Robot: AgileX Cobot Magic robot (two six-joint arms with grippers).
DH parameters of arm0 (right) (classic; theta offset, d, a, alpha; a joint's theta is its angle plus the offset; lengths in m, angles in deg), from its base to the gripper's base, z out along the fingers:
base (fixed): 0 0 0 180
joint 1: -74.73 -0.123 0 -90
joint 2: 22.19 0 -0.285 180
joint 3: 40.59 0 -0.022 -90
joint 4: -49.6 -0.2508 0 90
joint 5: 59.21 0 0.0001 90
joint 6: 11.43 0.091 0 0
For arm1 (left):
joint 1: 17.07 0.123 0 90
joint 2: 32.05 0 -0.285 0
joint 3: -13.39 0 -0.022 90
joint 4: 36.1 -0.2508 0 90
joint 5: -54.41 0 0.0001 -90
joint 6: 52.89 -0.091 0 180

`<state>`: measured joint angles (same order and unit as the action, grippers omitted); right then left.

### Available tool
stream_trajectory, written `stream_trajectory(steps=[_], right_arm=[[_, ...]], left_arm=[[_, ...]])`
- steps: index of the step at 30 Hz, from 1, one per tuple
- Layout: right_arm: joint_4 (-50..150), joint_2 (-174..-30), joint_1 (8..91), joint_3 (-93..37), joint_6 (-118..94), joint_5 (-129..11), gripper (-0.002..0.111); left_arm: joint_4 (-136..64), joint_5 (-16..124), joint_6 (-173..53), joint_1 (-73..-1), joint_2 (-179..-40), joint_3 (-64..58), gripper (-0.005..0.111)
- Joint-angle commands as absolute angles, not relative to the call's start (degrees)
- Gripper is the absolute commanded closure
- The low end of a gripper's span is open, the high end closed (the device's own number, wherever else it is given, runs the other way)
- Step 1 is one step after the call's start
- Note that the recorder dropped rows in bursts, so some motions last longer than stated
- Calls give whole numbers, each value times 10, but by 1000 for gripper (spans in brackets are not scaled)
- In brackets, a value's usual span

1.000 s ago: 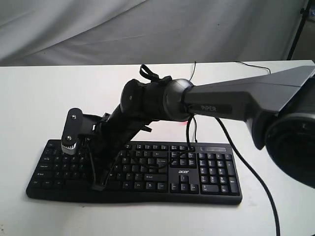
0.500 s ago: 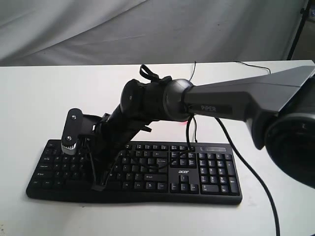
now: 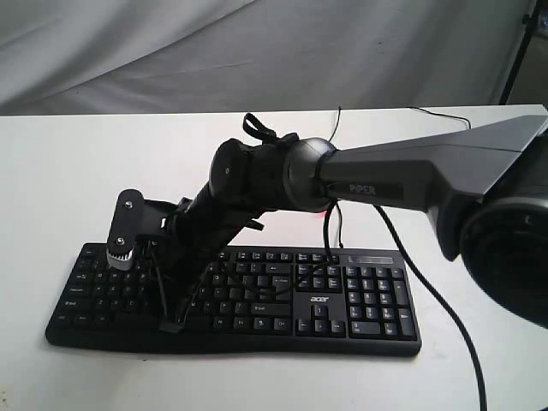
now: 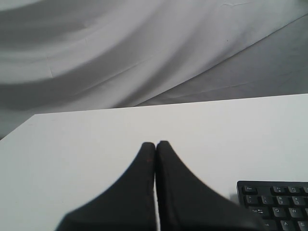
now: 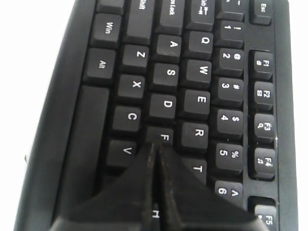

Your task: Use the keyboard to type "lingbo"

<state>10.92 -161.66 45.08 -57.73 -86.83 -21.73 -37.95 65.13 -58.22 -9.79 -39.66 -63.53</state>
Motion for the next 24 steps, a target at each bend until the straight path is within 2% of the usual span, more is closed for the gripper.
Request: stream_trajectory(steps=[1, 24], right_arm=[[111, -1621, 450, -581, -872, -211, 108], [116, -1589, 450, -581, -863, -208, 108]], left_arm=[[-379, 649, -581, -100, -398, -638, 106], [-379, 649, -581, -100, -398, -638, 106]])
